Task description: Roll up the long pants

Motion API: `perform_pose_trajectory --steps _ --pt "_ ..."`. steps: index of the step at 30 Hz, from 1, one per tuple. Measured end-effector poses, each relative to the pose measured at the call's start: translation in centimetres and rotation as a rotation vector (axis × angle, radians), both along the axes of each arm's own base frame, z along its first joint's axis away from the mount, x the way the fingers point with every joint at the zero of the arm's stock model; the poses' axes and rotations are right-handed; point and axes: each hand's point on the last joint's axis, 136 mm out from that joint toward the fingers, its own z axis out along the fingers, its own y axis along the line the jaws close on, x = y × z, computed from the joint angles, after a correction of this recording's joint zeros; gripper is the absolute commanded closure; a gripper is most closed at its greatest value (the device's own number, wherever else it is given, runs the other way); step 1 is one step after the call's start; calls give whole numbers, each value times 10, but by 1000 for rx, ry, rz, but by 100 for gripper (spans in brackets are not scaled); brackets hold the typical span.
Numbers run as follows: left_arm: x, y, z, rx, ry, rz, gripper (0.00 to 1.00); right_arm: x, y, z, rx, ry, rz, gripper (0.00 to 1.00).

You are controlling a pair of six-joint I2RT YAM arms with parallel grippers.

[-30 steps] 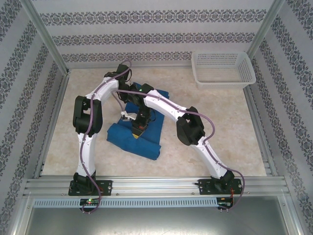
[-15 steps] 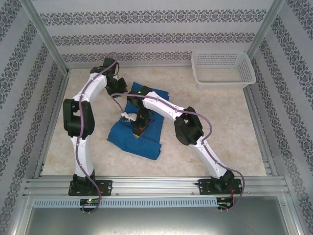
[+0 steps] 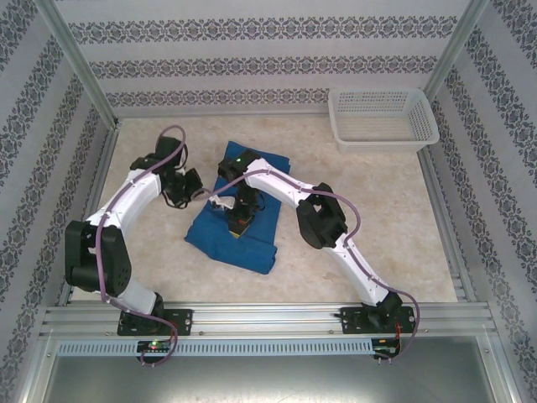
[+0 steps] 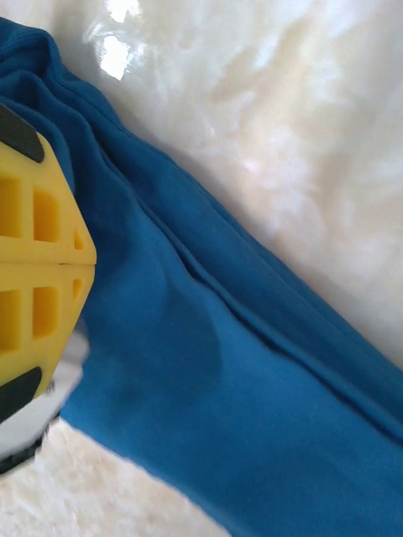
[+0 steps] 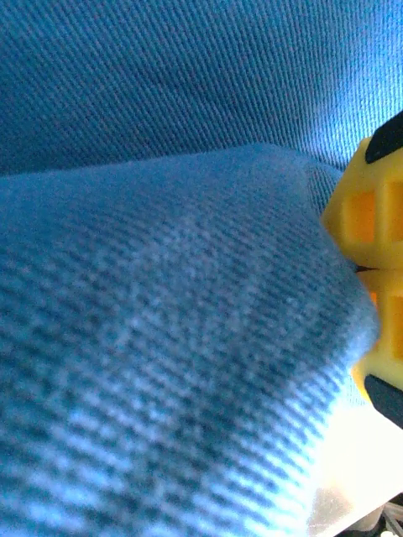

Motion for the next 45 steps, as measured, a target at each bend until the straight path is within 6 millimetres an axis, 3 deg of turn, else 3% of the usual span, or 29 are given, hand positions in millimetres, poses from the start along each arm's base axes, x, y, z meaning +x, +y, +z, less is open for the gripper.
perform_pose_trajectory --steps 3,10,12,15,16,18,20,24,29,32,37,38,39,41,43,45 --pt "-5 -4 -9 -9 19 3 100 1 -2 -5 -9 4 -2 100" --pt "-1 -6 -6 -13 -4 13 100 2 -3 -6 -13 5 -5 100" --pt "-3 -3 -2 2 -8 19 100 2 -3 -7 -14 4 -4 100" --pt "-10 3 21 30 -46 32 100 3 -2 -6 -13 2 -8 99" --pt "-13 6 34 36 -76 37 99 4 -2 -6 -12 1 -9 93" --pt "-18 10 57 47 -133 48 98 5 0 -4 -9 -4 -16 61" --pt "-24 16 78 68 -186 63 96 9 2 -3 -5 -23 -26 41" --pt "-32 29 103 127 -240 93 92 20 4 -4 -17 -93 -33 38" --pt "-31 36 106 169 -232 111 91 37 3 27 -23 -270 -47 39" --pt "-26 37 108 182 -230 114 90 48 -1 69 -4 -423 -62 39" --pt "-11 44 117 227 -248 125 89 47 -11 131 -2 -645 -97 45" --pt "-5 45 119 233 -250 128 90 40 -12 145 -2 -692 -102 52" --pt "2 47 120 237 -250 134 90 30 -11 154 0 -726 -104 66" --pt "15 50 119 243 -244 144 91 -2 -3 163 11 -767 -65 100" --pt "29 50 112 243 -225 146 94 -38 9 157 16 -806 -18 100" --pt "46 44 104 227 -205 133 100 -76 16 131 -24 -815 49 100"
